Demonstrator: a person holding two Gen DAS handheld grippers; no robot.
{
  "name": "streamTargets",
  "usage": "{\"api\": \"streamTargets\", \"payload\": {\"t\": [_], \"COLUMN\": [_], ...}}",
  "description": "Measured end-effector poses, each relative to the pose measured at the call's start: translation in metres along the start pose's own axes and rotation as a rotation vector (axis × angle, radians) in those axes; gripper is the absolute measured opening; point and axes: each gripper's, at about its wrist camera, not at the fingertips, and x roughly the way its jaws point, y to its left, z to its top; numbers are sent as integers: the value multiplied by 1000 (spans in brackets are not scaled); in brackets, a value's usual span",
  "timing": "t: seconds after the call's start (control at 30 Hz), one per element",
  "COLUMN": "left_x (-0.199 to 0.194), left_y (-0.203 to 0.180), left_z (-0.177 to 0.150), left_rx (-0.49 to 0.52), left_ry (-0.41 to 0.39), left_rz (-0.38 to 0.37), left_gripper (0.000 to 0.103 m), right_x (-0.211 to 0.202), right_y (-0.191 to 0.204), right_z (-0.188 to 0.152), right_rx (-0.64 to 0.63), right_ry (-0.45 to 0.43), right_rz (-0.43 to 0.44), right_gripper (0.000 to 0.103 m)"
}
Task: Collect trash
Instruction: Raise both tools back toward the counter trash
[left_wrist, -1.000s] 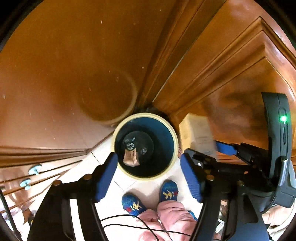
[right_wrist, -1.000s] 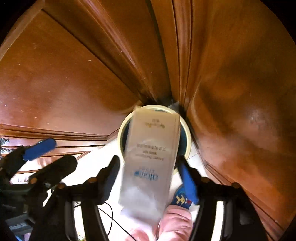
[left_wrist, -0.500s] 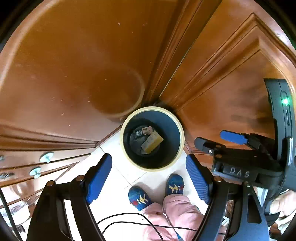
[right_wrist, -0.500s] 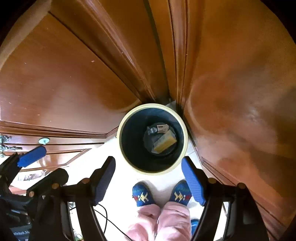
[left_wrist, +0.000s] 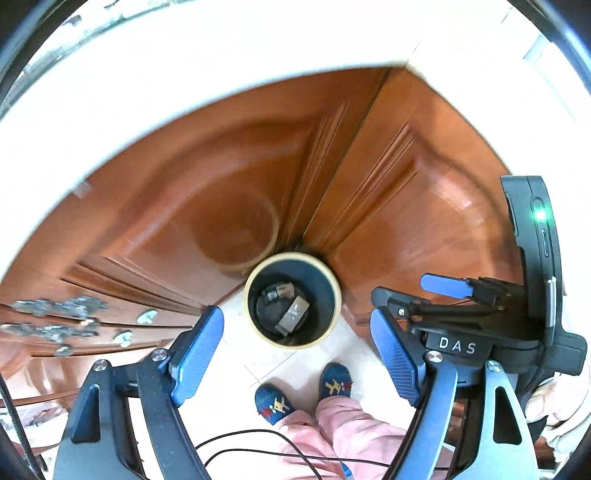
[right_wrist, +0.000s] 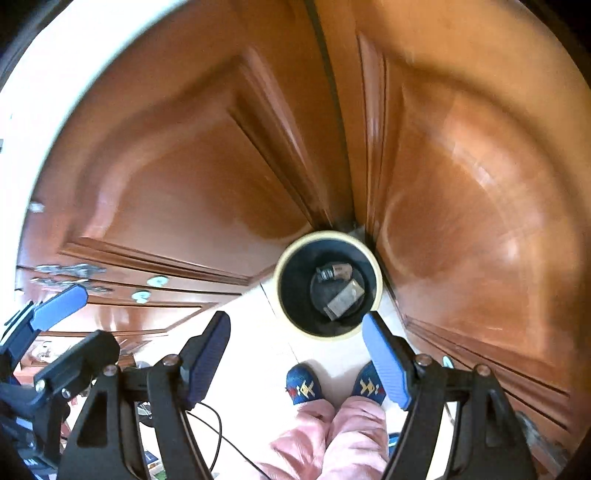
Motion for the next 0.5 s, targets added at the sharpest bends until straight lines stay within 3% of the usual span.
{"api": "streamTargets", "payload": {"t": [0.27, 0.5], "left_x": [-88, -159], "left_y": [-1, 4], "left_z": [17, 42], "left_rx": [15, 63], "left_ry": [-134, -286], "left_rz": [-26, -28], "left_gripper": [81, 96], "right_x": [-84, -150], "right_y": [28, 54], "right_z": [10, 26], "right_rx": [-45, -112], "right_ry": [-117, -278], "right_rz": [26, 15], "right_gripper": [74, 74]}}
